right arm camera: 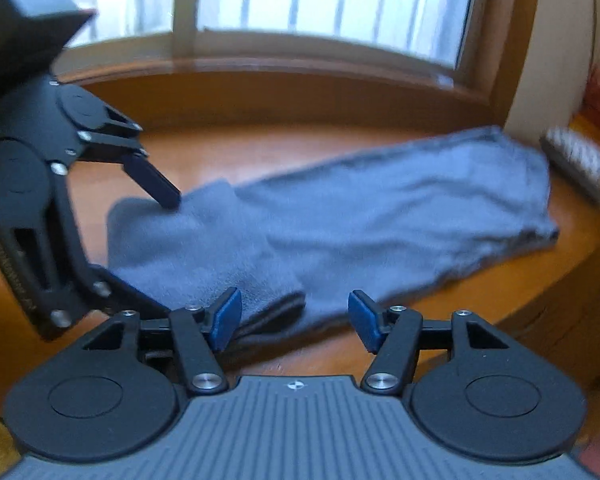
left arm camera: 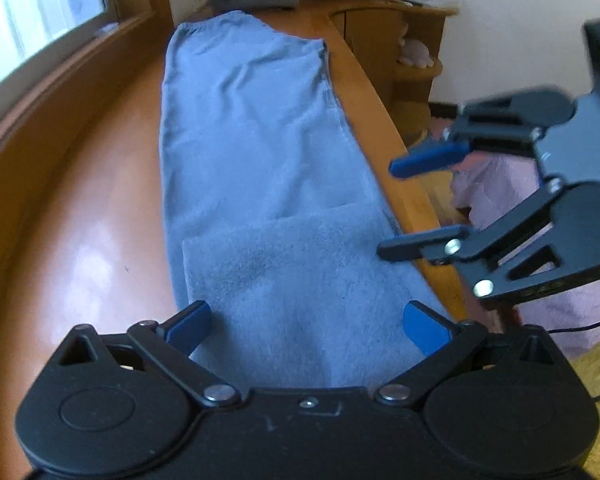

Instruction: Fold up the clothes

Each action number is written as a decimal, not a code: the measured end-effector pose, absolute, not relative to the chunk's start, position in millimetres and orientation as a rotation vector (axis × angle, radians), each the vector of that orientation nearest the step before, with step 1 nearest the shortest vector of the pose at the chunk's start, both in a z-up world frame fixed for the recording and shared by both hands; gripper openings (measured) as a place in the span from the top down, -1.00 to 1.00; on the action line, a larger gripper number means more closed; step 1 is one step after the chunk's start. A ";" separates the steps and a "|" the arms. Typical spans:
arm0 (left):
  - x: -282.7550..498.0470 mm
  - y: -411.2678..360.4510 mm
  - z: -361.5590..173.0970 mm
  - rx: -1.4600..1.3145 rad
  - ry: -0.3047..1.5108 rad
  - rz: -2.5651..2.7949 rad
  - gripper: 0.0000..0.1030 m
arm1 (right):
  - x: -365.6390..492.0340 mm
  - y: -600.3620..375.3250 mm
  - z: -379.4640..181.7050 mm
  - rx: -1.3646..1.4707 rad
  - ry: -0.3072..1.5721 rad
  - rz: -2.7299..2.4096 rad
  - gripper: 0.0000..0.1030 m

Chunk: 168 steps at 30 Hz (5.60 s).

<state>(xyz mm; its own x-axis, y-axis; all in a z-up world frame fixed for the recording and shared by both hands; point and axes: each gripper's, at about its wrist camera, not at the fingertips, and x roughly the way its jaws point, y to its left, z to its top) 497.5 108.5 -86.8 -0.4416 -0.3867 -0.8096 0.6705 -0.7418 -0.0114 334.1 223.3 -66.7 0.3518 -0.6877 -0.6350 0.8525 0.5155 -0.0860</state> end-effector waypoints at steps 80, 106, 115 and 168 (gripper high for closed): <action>467.1 3.2 -28.9 0.805 0.563 -2.308 -0.60 | 229.4 199.5 -27.0 0.486 0.252 -1.095 0.17; 519.5 48.6 -67.1 0.831 0.582 -1.830 -0.80 | 251.0 228.9 -43.8 0.580 0.286 -1.148 -0.09; 524.8 51.9 -66.3 0.860 0.603 -1.741 -0.80 | 271.6 236.2 -48.3 0.574 0.368 -1.211 -0.09; 483.4 53.9 -105.4 1.057 0.210 -2.183 -0.84 | 308.3 241.5 -77.4 0.374 0.449 -1.239 -0.33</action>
<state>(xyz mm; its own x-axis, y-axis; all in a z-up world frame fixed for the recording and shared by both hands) 483.4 53.9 -105.4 -0.4284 -0.5164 -0.7415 0.6485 -0.7471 0.1457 308.3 241.5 -77.4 0.2594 -0.8144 -0.5191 0.9579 0.2856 0.0306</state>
